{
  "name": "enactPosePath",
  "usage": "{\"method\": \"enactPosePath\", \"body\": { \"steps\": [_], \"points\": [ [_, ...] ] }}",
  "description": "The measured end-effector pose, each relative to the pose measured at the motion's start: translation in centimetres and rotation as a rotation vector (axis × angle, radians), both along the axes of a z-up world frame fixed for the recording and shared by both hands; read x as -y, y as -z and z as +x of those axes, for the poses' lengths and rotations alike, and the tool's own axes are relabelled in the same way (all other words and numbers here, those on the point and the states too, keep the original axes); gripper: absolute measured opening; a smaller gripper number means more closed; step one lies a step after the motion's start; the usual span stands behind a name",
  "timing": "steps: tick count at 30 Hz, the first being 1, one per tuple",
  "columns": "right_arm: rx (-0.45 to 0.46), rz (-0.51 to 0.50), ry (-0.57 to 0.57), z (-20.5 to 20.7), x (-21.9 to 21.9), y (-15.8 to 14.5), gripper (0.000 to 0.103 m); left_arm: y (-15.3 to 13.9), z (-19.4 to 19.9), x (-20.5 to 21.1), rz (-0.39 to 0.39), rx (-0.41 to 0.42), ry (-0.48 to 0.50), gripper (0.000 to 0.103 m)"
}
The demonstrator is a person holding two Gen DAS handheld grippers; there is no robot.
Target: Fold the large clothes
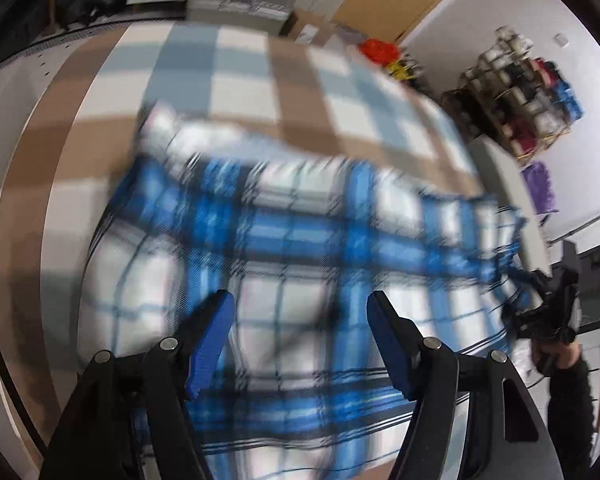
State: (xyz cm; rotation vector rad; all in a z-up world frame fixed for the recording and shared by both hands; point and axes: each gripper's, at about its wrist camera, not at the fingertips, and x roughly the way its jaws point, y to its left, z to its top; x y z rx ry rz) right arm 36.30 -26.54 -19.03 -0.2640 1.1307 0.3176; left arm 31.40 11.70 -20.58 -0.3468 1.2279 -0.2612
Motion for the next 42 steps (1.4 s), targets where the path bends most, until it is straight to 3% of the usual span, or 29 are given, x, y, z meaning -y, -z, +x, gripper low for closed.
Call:
{"method": "enactPosePath", "body": {
  "steps": [3,6,8,11,14,17,20,21,22,24,29,32,33,35,37,39,40,42],
  "points": [
    [-0.012,0.022,0.068,0.1,0.8,0.6,0.103,0.5,-1.4,-0.7,-0.004,0.066,-0.014,0.064],
    [-0.034,-0.085,0.100,0.0,0.4,0.1,0.103,0.0,-2.1,-0.3,0.064,0.078,-0.005,0.064],
    [0.017,-0.130,0.138,-0.5,0.2,-1.7,0.103,-1.2,-2.5,-0.1,0.114,0.062,-0.033,0.064],
    [0.096,0.063,0.147,-2.6,-1.2,-6.4,0.103,-4.6,-3.8,1.3,0.036,0.154,0.008,0.064],
    [0.111,0.117,0.027,-4.8,-6.2,-7.7,0.103,-6.2,-5.3,3.2,0.016,0.217,0.097,0.064],
    [0.163,0.037,-0.068,-7.0,-11.8,-6.4,0.103,-4.2,-5.2,5.2,0.099,0.186,0.140,0.064],
    [0.180,-0.114,-0.183,-6.9,-15.7,-2.9,0.103,-0.7,-4.3,4.6,0.208,0.075,0.094,0.064],
    [0.193,-0.187,-0.192,-6.5,-16.4,-1.7,0.103,0.4,-3.9,3.9,0.203,0.037,0.065,0.064],
    [0.185,-0.234,-0.193,-5.5,-16.8,-0.4,0.103,0.4,-4.0,3.4,0.177,0.061,0.054,0.065],
    [0.197,-0.166,-0.192,-5.3,-15.4,0.2,0.103,0.4,-4.2,2.1,0.159,0.085,0.031,0.064],
    [-0.004,0.021,-0.094,-2.5,-11.8,0.1,0.103,-0.5,-3.9,0.1,0.097,0.057,-0.004,0.065],
    [0.014,0.110,-0.053,-1.4,-10.6,-2.9,0.103,-2.5,-3.4,1.0,0.038,0.094,0.025,0.065],
    [0.028,0.125,-0.050,-1.0,-10.5,-3.8,0.103,-3.3,-2.8,1.7,0.060,0.117,0.036,0.065],
    [0.072,0.089,-0.022,0.2,-10.5,-5.2,0.103,-4.4,-0.9,2.9,0.074,0.145,0.062,0.065],
    [0.071,0.048,0.021,1.6,-10.7,-5.1,0.103,-4.1,1.4,3.9,0.058,0.110,0.065,0.065],
    [0.018,0.003,0.075,3.8,-10.6,-3.7,0.103,-2.1,3.4,4.9,0.037,0.047,0.079,0.065],
    [0.001,-0.020,0.085,5.2,-10.4,-2.9,0.103,-1.5,3.0,4.9,0.069,0.038,0.082,0.065],
    [-0.058,-0.070,0.096,6.4,-10.4,-0.1,0.103,-0.9,2.2,5.2,0.101,0.069,0.092,0.065]
  ]
}}
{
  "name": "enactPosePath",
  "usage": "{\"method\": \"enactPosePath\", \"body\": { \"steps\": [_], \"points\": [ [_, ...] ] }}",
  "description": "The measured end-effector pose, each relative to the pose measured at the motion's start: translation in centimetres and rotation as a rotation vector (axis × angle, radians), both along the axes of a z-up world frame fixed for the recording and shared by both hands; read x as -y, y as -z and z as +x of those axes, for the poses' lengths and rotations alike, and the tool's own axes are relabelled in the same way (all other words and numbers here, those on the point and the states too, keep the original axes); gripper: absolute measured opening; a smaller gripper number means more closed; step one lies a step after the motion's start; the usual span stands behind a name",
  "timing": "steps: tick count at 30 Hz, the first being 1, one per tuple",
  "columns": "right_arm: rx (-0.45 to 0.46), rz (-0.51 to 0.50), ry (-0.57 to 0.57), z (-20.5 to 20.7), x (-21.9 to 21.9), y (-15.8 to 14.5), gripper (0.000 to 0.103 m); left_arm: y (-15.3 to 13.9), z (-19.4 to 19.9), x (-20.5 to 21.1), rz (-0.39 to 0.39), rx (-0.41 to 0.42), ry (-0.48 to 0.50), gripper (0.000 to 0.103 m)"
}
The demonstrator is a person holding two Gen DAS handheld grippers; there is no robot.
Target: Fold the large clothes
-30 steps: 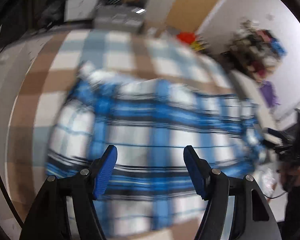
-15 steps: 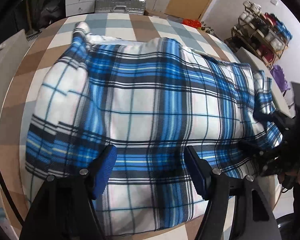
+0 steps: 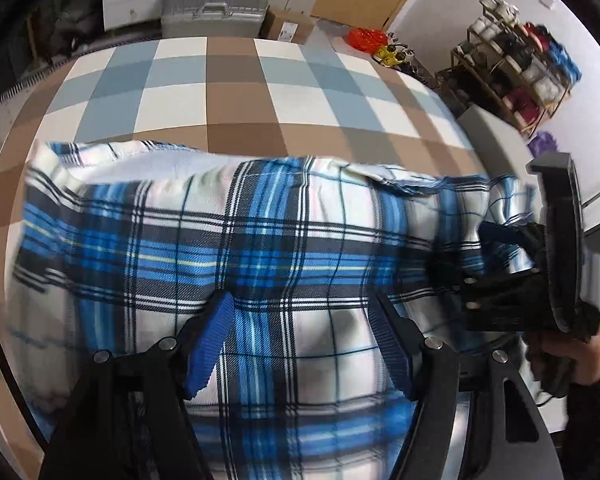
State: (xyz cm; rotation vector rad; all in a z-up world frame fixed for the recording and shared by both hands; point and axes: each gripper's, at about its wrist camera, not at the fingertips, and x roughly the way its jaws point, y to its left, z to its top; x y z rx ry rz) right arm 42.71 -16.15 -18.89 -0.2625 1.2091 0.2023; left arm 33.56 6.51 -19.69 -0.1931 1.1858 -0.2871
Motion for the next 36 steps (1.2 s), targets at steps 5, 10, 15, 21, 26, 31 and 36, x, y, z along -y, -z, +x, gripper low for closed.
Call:
{"method": "enactPosePath", "body": {
  "steps": [5,10,15,21,26,31,36],
  "points": [
    [0.043,0.182,-0.022,-2.1,2.7,-1.6,0.103,-0.4,-1.8,-1.3,0.110,0.039,0.028,0.065],
    [0.097,0.405,0.051,-7.0,10.1,-5.1,0.103,-2.1,-5.0,-5.0,0.116,0.076,-0.072,0.065],
    [0.120,0.397,0.081,-12.4,13.5,-3.8,0.103,-0.1,-8.4,-8.3,0.062,0.061,-0.174,0.065],
    [0.110,0.465,0.173,-11.8,14.7,-0.2,0.103,1.1,-9.0,-6.0,0.231,0.123,-0.160,0.066],
    [0.149,0.673,0.263,-12.8,16.2,-2.6,0.103,-0.5,-10.0,-5.7,0.280,0.166,-0.185,0.066],
    [0.249,0.563,0.157,-15.2,11.8,-5.4,0.103,-2.7,-11.6,-5.6,0.200,0.238,-0.200,0.066],
    [0.311,0.050,0.043,-15.9,3.8,-3.3,0.103,-2.0,-11.7,-2.9,0.298,0.289,-0.126,0.067]
  ]
}}
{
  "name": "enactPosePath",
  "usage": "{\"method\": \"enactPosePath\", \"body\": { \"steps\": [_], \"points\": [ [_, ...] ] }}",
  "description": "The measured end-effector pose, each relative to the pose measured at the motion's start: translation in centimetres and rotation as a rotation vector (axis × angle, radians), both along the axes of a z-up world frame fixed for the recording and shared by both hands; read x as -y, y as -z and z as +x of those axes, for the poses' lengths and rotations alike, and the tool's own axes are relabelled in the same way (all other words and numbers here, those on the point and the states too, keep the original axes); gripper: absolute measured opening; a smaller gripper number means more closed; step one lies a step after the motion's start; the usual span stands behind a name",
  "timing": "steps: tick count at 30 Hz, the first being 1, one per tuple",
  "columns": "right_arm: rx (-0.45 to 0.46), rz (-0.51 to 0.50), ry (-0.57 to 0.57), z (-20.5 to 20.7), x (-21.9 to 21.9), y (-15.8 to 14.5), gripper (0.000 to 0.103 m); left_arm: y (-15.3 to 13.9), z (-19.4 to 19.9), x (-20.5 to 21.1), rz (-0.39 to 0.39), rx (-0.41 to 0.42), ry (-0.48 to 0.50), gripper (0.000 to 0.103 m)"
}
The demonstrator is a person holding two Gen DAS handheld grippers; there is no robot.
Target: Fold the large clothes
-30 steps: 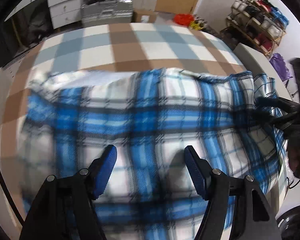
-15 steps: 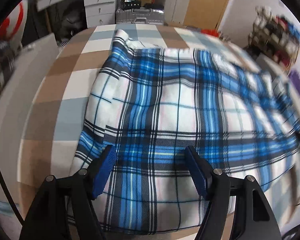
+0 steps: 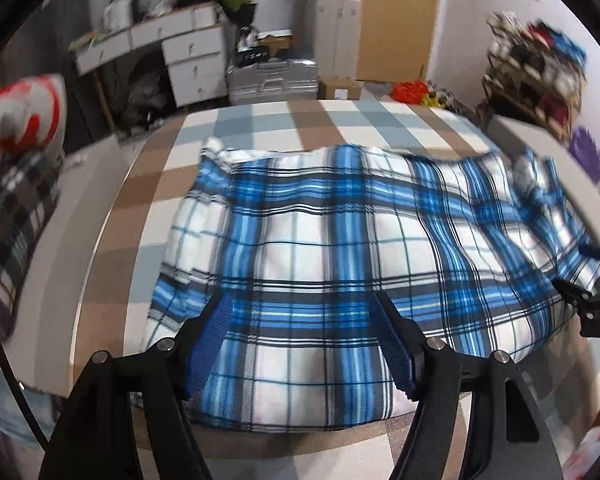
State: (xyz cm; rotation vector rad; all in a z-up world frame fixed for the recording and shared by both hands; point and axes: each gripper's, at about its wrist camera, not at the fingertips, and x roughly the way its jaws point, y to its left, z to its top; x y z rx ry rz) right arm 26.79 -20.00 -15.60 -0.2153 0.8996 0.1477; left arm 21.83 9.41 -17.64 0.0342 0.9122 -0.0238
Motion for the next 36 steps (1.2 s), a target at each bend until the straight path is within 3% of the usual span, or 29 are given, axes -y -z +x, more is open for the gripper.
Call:
{"method": "enactPosePath", "body": {
  "steps": [3,5,10,12,17,22,25,30,32,33,36],
  "points": [
    [-0.042,-0.008,0.043,0.6,-0.4,1.5,0.103,2.3,1.6,1.0,0.075,-0.054,0.028,0.067],
    [-0.116,0.013,0.067,1.2,-0.2,3.0,0.103,3.9,1.5,1.3,0.102,-0.092,0.042,0.067],
    [-0.130,0.144,0.094,0.9,1.6,2.9,0.103,4.3,1.8,0.2,0.048,-0.112,0.037,0.068],
    [-0.097,0.231,0.105,-0.2,3.1,1.9,0.103,3.6,2.1,0.2,0.053,-0.122,0.038,0.068],
    [0.025,0.508,0.216,-6.0,8.8,0.0,0.103,-0.1,1.8,2.8,-0.059,-0.074,0.153,0.067],
    [-0.033,0.831,0.312,-8.6,14.3,2.1,0.103,-1.4,3.0,9.6,-0.072,-0.078,0.334,0.068],
    [-0.052,0.921,0.373,-8.2,16.1,2.9,0.103,-0.6,3.7,13.6,-0.052,-0.103,0.412,0.068],
    [-0.092,1.033,0.419,-6.0,18.2,4.2,0.103,2.9,5.8,15.7,0.032,-0.185,0.417,0.068],
    [-0.101,0.997,0.433,-5.0,18.3,4.0,0.103,4.1,6.6,14.8,-0.007,-0.230,0.399,0.071],
    [-0.101,0.965,0.448,-4.5,18.5,3.8,0.103,4.1,6.6,14.3,-0.038,-0.206,0.404,0.073],
    [-0.086,0.915,0.489,-3.3,18.5,3.7,0.103,4.0,6.7,14.3,-0.020,-0.205,0.418,0.074]
  ]
}}
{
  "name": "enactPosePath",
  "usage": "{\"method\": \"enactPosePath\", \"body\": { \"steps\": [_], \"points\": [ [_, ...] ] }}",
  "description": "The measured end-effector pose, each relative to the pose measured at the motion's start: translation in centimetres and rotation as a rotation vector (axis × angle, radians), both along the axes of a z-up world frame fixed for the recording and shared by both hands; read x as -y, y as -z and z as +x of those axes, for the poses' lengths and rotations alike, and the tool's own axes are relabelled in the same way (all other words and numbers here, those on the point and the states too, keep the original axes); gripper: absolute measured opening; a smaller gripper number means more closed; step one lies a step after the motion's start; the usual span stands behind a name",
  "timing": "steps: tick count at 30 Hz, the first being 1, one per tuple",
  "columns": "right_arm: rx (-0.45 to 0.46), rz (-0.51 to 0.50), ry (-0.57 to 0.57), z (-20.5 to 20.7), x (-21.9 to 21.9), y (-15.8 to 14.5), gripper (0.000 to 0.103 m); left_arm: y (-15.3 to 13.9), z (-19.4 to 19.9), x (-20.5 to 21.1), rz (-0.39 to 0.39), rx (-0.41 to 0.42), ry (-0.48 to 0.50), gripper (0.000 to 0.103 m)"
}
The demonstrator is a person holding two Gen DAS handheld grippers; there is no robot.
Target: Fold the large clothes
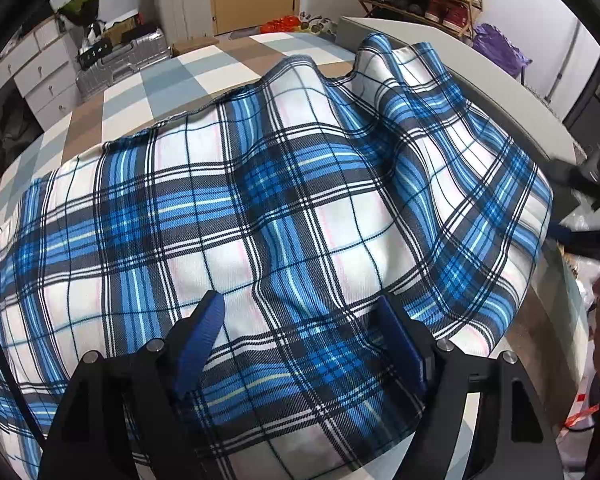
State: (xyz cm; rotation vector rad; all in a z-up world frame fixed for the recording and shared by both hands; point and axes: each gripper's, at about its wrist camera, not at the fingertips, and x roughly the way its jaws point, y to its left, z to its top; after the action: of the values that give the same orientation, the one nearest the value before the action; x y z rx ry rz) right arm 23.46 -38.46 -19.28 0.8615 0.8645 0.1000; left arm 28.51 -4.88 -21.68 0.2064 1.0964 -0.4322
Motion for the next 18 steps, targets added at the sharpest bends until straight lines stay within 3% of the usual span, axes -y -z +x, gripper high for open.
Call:
{"method": "enactPosePath", "body": {
  "steps": [3,5,7,10,13,15,16,17,18],
  "points": [
    [0.000,-0.090,0.016,1.0,-0.7,-0.4,0.103,0.3,-0.2,0.4,0.034,0.035,0.019,0.076],
    [0.029,-0.066,0.010,1.7,-1.1,-0.4,0.103,0.3,-0.3,0.1,0.019,0.044,0.011,0.075],
    [0.100,-0.019,0.001,1.8,-1.2,-0.9,0.103,0.3,-0.5,0.1,0.015,0.052,0.016,0.076],
    [0.240,-0.057,-0.053,1.6,-2.2,-2.1,0.103,0.3,-0.8,0.3,0.015,0.059,0.010,0.076],
    [0.172,-0.078,-0.060,2.1,-2.6,-0.7,0.103,0.3,-1.1,0.4,0.016,0.056,0.005,0.076],
    [0.153,-0.039,-0.031,2.3,-2.2,0.1,0.089,0.3,-1.1,0.5,0.015,0.056,0.005,0.076],
    [0.134,-0.054,-0.008,2.2,-1.9,0.2,0.070,0.3,-1.1,0.5,0.014,0.053,0.002,0.076],
    [0.121,-0.068,0.013,2.1,-1.6,0.3,0.043,0.3,-1.1,0.4,0.014,0.051,-0.001,0.076],
    [0.117,-0.076,0.027,1.7,-1.4,0.4,0.029,0.3,-0.9,0.3,0.014,0.049,-0.005,0.076]
  ]
}}
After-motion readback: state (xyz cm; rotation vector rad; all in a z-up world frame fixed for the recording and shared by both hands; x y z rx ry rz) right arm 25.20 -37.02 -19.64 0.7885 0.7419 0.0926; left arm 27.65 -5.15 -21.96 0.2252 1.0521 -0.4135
